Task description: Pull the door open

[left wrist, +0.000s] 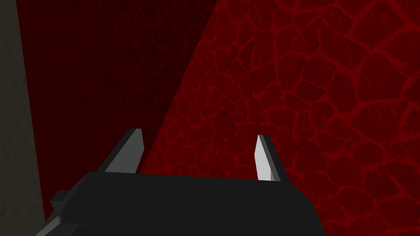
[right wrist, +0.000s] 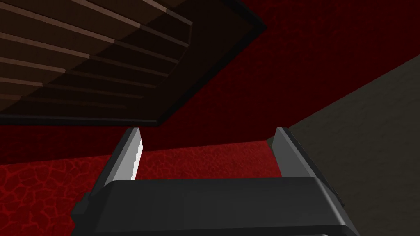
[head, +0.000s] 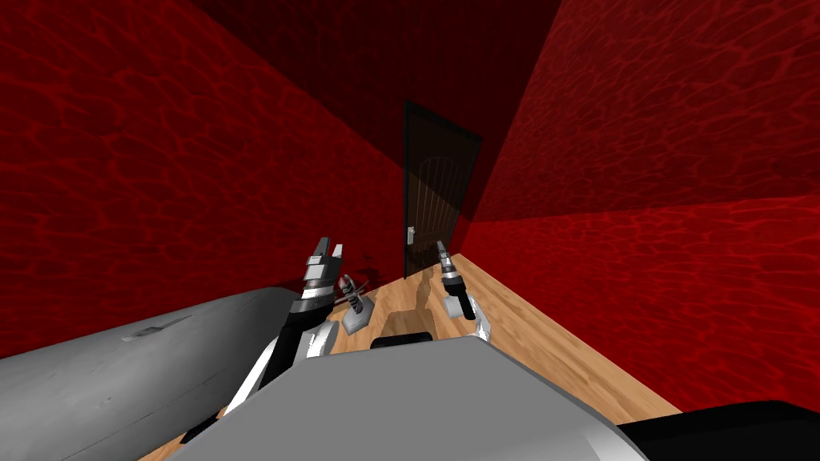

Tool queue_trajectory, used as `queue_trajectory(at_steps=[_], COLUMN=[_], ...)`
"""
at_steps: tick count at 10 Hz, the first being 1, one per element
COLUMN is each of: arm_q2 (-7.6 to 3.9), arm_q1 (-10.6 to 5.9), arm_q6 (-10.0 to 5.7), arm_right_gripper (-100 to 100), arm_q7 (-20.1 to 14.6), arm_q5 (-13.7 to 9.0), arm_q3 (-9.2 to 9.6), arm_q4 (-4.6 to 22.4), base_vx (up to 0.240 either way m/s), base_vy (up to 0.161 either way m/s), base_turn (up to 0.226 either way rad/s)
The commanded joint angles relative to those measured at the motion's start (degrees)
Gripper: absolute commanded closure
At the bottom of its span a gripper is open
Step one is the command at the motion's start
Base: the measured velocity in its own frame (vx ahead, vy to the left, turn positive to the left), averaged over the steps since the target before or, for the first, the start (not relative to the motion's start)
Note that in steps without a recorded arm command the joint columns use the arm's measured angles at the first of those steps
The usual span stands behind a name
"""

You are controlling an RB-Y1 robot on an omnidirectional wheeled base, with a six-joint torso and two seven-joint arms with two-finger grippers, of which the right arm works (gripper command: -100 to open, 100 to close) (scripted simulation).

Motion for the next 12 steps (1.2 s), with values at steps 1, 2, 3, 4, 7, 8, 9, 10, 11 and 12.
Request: queue_trajectory(at_steps=[1, 2, 3, 4, 7, 8, 9, 10, 11, 12], arm_q2=[-0.81, -1.24, -1.66, -2.08, -2.92, -3.33, -3.73, -4.14, -4.14, -4.54], arm_q1=[-1.35, -2.34, -3.36, -4.39, -6.43, -7.45, -8.47, -9.49, -9.49, -10.51], arm_q6=[-0.02, -0.10, -0.19, -0.27, -0.44, -0.52, -0.60, -0.69, -0.69, -0.77], arm_right_gripper=[-100, -100, -100, -100, -100, -100, -100, -100, -100, -100], arm_q7=[1.56, 2.51, 3.49, 4.46, 6.42, 7.40, 8.38, 9.36, 9.36, 10.34], arm_q5=[1.17, 1.91, 2.67, 3.43, 4.96, 5.72, 6.49, 7.25, 7.25, 8.01], arm_q3=[0.08, 0.15, 0.22, 0.29, 0.42, 0.49, 0.56, 0.63, 0.63, 0.70], arm_q4=[2.76, 4.37, 6.10, 7.89, 12.43, 14.37, 16.26, 18.25, 18.26, 20.20], base_vx=[0.111, 0.106, 0.099, 0.100, 0.073, 0.065, 0.079, 0.101, 0.077, 0.065], base_vy=[0.006, 0.020, 0.012, 0.012, 0.008, -0.002, -0.002, 0.009, 0.010, 0.009], base_turn=[-0.002, -0.007, -0.010, -0.004, -0.005, -0.005, -0.008, -0.006, -0.002, -0.005])
